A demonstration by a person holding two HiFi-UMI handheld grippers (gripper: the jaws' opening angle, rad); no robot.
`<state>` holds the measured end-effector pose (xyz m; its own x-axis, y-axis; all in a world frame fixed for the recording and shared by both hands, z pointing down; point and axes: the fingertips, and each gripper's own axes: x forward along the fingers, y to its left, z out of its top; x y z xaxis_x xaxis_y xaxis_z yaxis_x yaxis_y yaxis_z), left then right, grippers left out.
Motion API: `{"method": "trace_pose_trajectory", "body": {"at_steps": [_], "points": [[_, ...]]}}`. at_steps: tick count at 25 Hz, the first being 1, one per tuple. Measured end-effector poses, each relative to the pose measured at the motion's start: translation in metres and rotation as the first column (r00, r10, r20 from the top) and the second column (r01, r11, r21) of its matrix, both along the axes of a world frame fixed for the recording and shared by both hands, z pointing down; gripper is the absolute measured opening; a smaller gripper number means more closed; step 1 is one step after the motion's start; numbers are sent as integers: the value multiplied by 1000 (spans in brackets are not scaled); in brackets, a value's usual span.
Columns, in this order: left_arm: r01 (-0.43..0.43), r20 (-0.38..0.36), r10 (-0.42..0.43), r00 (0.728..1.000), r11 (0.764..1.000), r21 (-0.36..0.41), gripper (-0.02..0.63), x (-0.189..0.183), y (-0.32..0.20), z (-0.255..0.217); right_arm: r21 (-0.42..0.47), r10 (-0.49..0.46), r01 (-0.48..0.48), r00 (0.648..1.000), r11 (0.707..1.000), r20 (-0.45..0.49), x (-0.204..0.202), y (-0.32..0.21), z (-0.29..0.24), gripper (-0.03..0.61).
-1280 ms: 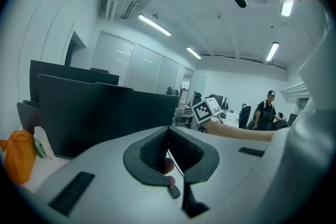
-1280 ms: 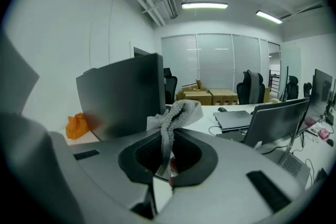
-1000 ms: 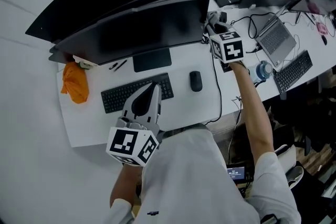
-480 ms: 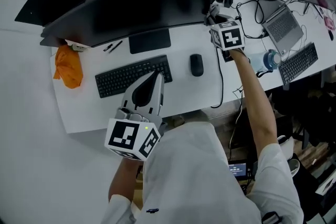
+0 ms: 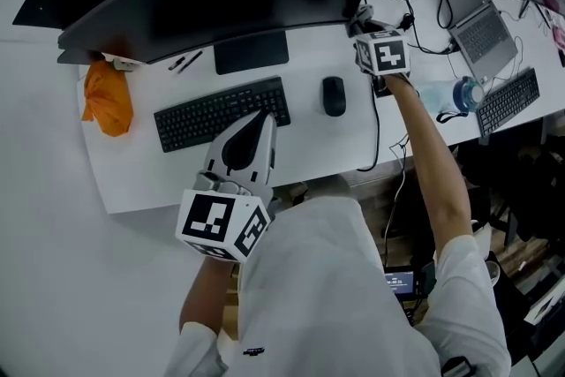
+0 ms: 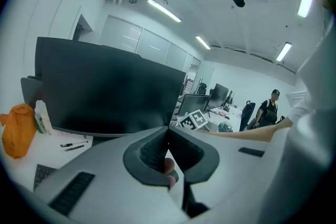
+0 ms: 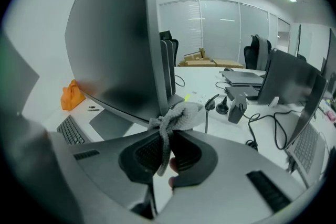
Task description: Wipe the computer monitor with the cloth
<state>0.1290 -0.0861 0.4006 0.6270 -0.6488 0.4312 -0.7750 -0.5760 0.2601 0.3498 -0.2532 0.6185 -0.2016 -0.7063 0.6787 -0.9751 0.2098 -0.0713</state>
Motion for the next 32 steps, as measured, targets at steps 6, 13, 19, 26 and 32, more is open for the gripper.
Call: {"method": "trace_pose_trajectory", "body": {"at_steps": [6,13,19,26,32], "points": [[-5,-1,5,1000,1000,-23,14,-5,-1,8,-35,89,-84,979,996,185,1,4,15,25],[-16,11,16,1000,999,-33,14,-11,-3,11,-48,91,-82,969,995,228,-7,4,28,23],[-23,15,24,1000,999,-39,14,-14,-6,14,-15,21,-18,970,1000,241,-33,1,29,23],[-12,15,12,1000,999,-35,14,-26,-12,10,19,-45,42,974,999,221,-68,-3,29,25],[-5,13,5,1000,999,-38,14,-42,-16,10,35,-106,101,976,994,189,-101,-7,31,25]]}}
